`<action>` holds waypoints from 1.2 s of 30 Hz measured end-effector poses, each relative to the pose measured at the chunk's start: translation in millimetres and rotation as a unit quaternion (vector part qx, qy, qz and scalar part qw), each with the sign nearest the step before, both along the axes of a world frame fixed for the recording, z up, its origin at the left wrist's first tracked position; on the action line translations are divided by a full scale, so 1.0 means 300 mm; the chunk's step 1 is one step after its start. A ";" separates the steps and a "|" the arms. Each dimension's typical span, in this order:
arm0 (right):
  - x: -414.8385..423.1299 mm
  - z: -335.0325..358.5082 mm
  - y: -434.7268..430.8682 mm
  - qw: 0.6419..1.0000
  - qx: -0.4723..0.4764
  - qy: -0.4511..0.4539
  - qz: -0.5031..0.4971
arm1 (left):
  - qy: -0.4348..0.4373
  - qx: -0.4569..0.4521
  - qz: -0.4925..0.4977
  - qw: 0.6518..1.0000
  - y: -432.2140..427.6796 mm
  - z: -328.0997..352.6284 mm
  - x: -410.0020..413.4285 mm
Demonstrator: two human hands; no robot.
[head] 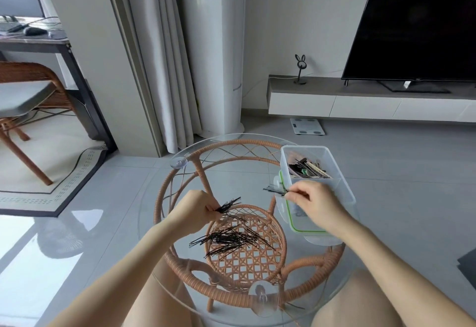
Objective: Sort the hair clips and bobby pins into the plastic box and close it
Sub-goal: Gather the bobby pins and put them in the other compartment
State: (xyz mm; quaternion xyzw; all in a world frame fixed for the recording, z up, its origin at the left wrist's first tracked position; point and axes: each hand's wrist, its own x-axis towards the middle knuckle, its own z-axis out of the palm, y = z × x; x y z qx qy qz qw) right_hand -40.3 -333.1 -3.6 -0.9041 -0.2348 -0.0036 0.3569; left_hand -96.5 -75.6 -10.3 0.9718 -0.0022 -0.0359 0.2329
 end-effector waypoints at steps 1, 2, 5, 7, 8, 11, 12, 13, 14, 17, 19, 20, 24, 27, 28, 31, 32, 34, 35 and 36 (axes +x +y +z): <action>0.020 0.012 -0.028 1.000 -0.002 -0.012 -0.014 | -0.002 -0.005 0.000 1.000 -0.006 0.005 0.005; 0.043 0.020 -0.056 0.999 -0.009 -0.024 -0.029 | -0.005 -0.010 -0.002 1.000 -0.014 0.009 0.012; 0.108 0.017 -0.129 0.995 -0.062 -0.048 -0.059 | -0.013 -0.026 -0.009 1.000 -0.041 0.016 0.031; 0.142 0.007 -0.156 0.992 -0.101 -0.042 -0.064 | -0.017 -0.028 -0.014 0.999 -0.060 0.020 0.044; 0.156 0.002 -0.164 0.990 -0.119 -0.035 -0.064 | -0.019 -0.029 -0.018 0.999 -0.069 0.023 0.051; 0.183 -0.010 -0.172 0.982 -0.184 -0.005 -0.036 | -0.023 -0.030 -0.029 0.999 -0.097 0.037 0.074; 0.189 -0.013 -0.172 0.979 -0.203 0.005 -0.020 | -0.023 -0.028 -0.031 0.999 -0.106 0.043 0.082; 0.191 -0.015 -0.171 0.976 -0.218 0.012 -0.006 | -0.023 -0.026 -0.033 0.999 -0.114 0.050 0.088; 0.192 -0.015 -0.168 0.973 -0.229 0.018 0.005 | -0.023 -0.027 -0.036 0.999 -0.122 0.057 0.096; 0.188 -0.011 -0.161 0.969 -0.246 0.030 0.018 | -0.027 -0.028 -0.046 0.998 -0.149 0.069 0.124; 0.191 -0.012 -0.170 0.967 -0.251 0.032 0.016 | -0.025 -0.033 -0.057 0.998 -0.174 0.070 0.151; 0.195 -0.010 -0.178 0.968 -0.249 0.031 0.012 | -0.024 -0.036 -0.064 0.997 -0.192 0.069 0.170; 0.204 0.001 -0.209 0.976 -0.217 0.024 -0.011 | -0.033 -0.054 -0.093 0.994 -0.293 0.076 0.245; 0.199 0.013 -0.231 0.981 -0.187 0.004 -0.054 | -0.045 -0.044 -0.119 0.991 -0.390 0.098 0.295; 0.197 0.019 -0.244 0.982 -0.172 -0.007 -0.071 | -0.045 -0.035 -0.127 0.990 -0.420 0.101 0.313; 0.189 0.026 -0.280 0.983 -0.150 -0.031 -0.101 | -0.024 -0.002 -0.151 0.988 -0.491 0.082 0.362; 0.187 0.026 -0.292 0.982 -0.152 -0.036 -0.103 | -0.014 0.008 -0.155 0.988 -0.514 0.071 0.376; 0.184 0.022 -0.306 0.980 -0.159 -0.042 -0.107 | 0.011 0.028 -0.160 0.987 -0.552 0.054 0.393; 0.182 0.020 -0.314 0.980 -0.162 -0.043 -0.110 | 0.022 0.038 -0.164 0.985 -0.571 0.047 0.398; 0.182 0.017 -0.318 0.979 -0.166 -0.043 -0.111 | 0.031 0.048 -0.165 0.985 -0.587 0.040 0.402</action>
